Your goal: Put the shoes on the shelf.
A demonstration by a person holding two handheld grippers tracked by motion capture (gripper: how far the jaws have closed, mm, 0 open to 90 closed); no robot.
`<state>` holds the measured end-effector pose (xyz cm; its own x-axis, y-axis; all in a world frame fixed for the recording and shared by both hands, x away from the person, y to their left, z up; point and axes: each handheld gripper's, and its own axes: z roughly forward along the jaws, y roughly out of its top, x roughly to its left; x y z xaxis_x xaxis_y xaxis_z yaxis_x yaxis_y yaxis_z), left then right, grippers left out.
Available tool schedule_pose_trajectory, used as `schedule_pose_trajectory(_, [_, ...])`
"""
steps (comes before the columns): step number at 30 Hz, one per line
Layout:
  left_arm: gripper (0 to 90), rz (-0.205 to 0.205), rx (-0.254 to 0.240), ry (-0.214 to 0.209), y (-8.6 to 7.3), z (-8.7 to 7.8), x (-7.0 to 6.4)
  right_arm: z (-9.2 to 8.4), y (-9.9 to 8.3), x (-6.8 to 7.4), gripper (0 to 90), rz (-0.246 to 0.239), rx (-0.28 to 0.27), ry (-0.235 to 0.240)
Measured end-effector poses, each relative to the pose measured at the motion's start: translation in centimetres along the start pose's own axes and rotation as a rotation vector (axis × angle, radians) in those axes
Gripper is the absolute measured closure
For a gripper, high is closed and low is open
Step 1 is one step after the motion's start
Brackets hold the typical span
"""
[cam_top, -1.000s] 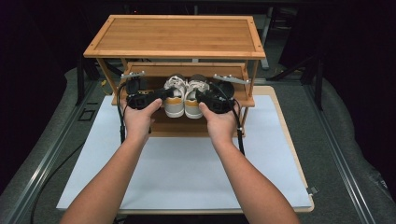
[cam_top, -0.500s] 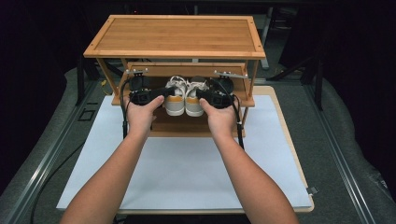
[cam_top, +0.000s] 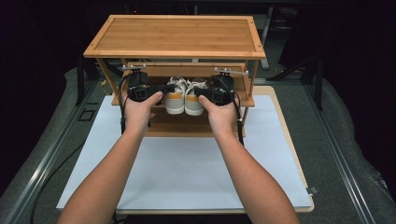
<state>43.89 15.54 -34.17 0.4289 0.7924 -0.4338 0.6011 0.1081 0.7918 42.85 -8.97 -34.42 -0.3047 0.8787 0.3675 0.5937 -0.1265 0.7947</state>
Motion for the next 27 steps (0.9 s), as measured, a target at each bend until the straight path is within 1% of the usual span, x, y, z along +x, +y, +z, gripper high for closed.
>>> schedule_pose_trajectory(2, [50.7,0.004,0.002,0.000,0.0,-0.1,0.0,-0.1,0.0,0.0,49.4,-0.002,0.002,0.001])
schedule_pose_trajectory(4, [50.8,0.003,-0.007,0.000,0.0,-0.3,-0.1,-0.3,0.1,0.0,49.7,-0.007,-0.001,-0.002])
schedule_pose_trajectory(5, [50.8,-0.003,-0.012,-0.006,0.0,-0.4,-0.2,-0.3,0.1,0.0,49.8,-0.003,-0.008,0.005])
schedule_pose_trajectory(8, [52.7,0.004,-0.019,-0.009,0.0,-0.7,-0.4,-0.6,0.2,0.1,49.9,0.000,-0.019,0.012])
schedule_pose_trajectory(9, [53.7,0.013,-0.025,-0.015,0.0,-1.1,-0.4,-0.8,0.1,0.2,50.2,-0.005,-0.021,0.010])
schedule_pose_trajectory(10, [54.2,0.013,-0.025,-0.015,0.0,-1.1,-0.4,-0.8,0.1,0.2,50.2,-0.005,-0.021,0.010])
schedule_pose_trajectory(12, [55.6,0.024,-0.033,-0.011,0.0,-1.7,-0.5,-1.1,0.1,0.3,51.2,-0.009,-0.024,0.012])
schedule_pose_trajectory(13, [56.4,0.022,-0.041,-0.012,0.0,-1.8,-0.5,-1.4,0.1,0.3,51.3,-0.009,-0.022,0.012])
schedule_pose_trajectory(14, [56.9,0.032,-0.047,-0.008,0.0,-2.1,-0.5,-1.5,0.1,0.3,51.6,-0.006,-0.032,0.019])
schedule_pose_trajectory(15, [58.0,0.032,-0.052,-0.005,0.0,-2.4,-0.5,-1.9,0.1,0.3,52.2,-0.005,-0.048,0.018])
schedule_pose_trajectory(16, [58.0,0.036,-0.056,-0.002,0.0,-2.7,-0.5,-1.9,0.1,0.3,52.2,-0.005,-0.048,0.018])
schedule_pose_trajectory(18, [60.8,0.048,-0.052,0.005,-0.1,-3.1,-0.4,-2.6,-0.1,0.4,53.4,-0.010,-0.044,0.021])
schedule_pose_trajectory(20, [62.2,0.045,-0.053,0.003,-0.1,-3.4,-0.4,-2.7,-0.1,0.4,54.1,-0.010,-0.053,0.020])
schedule_pose_trajectory(21, [64.4,0.056,-0.052,0.011,-0.3,-3.8,-0.3,-3.2,-0.2,0.3,56.3,-0.016,-0.061,0.016])
schedule_pose_trajectory(24, [67.0,0.056,-0.050,0.009,-0.5,-4.0,-0.2,-3.5,-0.3,0.2,59.7,-0.025,-0.068,0.010])
schedule_pose_trajectory(26, [70.2,0.058,-0.046,0.005,-0.7,-4.1,0.1,-3.9,-0.3,0.0,66.8,-0.031,-0.072,0.008])
schedule_pose_trajectory(27, [71.0,0.058,-0.045,0.002,-0.9,-4.2,0.2,-4.0,-0.4,-0.2,69.1,-0.032,-0.063,0.004])
